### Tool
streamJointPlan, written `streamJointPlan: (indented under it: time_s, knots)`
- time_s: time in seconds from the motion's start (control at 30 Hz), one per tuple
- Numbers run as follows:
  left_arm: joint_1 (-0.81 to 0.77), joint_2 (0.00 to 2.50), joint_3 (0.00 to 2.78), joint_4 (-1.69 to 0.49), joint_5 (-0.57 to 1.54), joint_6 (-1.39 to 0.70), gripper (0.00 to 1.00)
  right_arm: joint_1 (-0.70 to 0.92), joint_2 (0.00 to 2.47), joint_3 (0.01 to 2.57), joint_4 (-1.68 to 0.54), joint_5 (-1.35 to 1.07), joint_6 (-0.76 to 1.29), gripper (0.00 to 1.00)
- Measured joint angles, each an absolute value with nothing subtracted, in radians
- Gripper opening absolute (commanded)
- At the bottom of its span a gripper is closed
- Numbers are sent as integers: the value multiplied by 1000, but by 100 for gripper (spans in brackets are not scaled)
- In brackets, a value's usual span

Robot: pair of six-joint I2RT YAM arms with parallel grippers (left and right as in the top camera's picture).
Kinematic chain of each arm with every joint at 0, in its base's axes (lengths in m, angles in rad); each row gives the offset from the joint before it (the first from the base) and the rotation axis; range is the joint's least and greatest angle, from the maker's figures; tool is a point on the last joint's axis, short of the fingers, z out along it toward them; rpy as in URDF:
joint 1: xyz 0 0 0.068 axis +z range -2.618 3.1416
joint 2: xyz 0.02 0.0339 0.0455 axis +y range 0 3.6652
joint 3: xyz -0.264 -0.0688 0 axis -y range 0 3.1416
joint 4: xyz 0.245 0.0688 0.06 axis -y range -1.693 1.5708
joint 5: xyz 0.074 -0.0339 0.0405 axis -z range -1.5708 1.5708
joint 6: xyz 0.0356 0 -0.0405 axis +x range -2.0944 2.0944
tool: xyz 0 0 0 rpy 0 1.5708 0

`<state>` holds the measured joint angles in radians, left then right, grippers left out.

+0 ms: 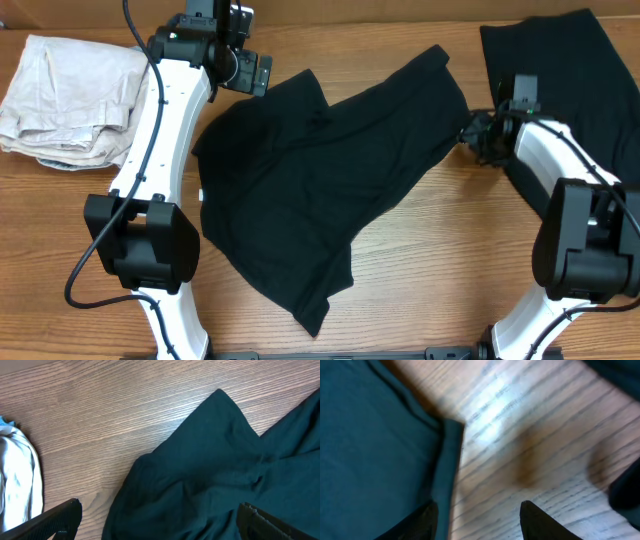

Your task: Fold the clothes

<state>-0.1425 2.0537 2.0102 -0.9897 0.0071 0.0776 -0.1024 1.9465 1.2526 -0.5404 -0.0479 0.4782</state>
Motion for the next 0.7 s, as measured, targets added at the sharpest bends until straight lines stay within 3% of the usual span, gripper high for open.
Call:
streamJointPlan:
  time_s: [0.43, 0.53, 0.7]
  knots:
    - [-142, 2054, 2010, -996, 7, 78, 100, -39, 1970, 1181, -316, -44, 491, 52]
    - [-142, 2054, 2010, -996, 7, 78, 100, -33, 1984, 1182, -306, -31, 493, 38]
    - [-142, 2054, 2010, -997, 7, 78, 100, -35, 1988, 1192, -363, 7, 492, 6]
